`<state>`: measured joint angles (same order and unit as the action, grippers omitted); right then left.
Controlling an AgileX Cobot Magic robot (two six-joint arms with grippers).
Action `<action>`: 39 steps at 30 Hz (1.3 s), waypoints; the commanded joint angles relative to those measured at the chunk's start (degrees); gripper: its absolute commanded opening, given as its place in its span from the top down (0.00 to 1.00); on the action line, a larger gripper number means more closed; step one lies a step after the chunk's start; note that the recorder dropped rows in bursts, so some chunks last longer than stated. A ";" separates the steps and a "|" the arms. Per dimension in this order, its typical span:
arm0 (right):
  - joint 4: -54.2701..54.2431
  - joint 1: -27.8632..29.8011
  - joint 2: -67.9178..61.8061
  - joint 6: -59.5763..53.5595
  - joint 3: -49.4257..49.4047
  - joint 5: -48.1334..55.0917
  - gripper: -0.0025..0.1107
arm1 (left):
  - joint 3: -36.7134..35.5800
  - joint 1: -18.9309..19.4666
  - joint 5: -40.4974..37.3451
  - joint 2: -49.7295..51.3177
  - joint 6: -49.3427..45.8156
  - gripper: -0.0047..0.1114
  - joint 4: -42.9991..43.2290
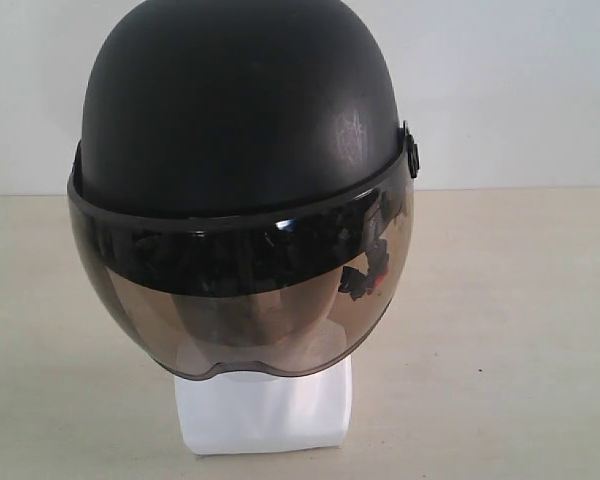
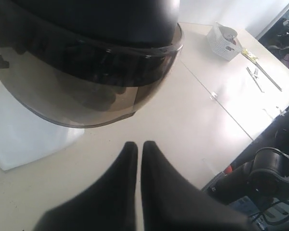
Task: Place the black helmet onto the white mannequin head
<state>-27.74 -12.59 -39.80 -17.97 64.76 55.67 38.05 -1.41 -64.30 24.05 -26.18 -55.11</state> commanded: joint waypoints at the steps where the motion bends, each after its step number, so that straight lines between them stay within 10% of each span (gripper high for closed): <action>1: -0.13 0.02 0.26 -0.36 -0.13 -0.07 0.98 | -0.22 -0.44 -0.08 -0.31 -0.38 0.92 0.00; 11: -0.13 0.02 0.24 -0.36 -0.13 0.21 0.98 | 0.12 -0.47 8.08 -1.09 -4.44 0.92 4.52; 15: -0.13 0.02 0.24 -0.36 -0.13 0.21 0.98 | 3.34 -0.47 9.89 -6.78 -1.51 0.92 25.46; 24: -0.13 0.02 0.24 -0.36 -0.13 0.21 0.98 | -1.84 -0.58 16.08 -24.05 45.97 0.92 74.11; 35: -0.22 0.02 0.51 -0.36 -0.13 -0.13 0.98 | -37.09 -0.46 65.78 -24.05 49.45 0.92 68.99; 39: -0.22 0.02 0.51 -0.36 -0.13 -0.01 0.98 | -38.05 -0.59 59.29 -24.05 55.83 0.92 68.16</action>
<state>-27.99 -12.59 -39.59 -17.97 64.76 55.95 0.70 -1.64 -3.14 0.13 25.55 14.14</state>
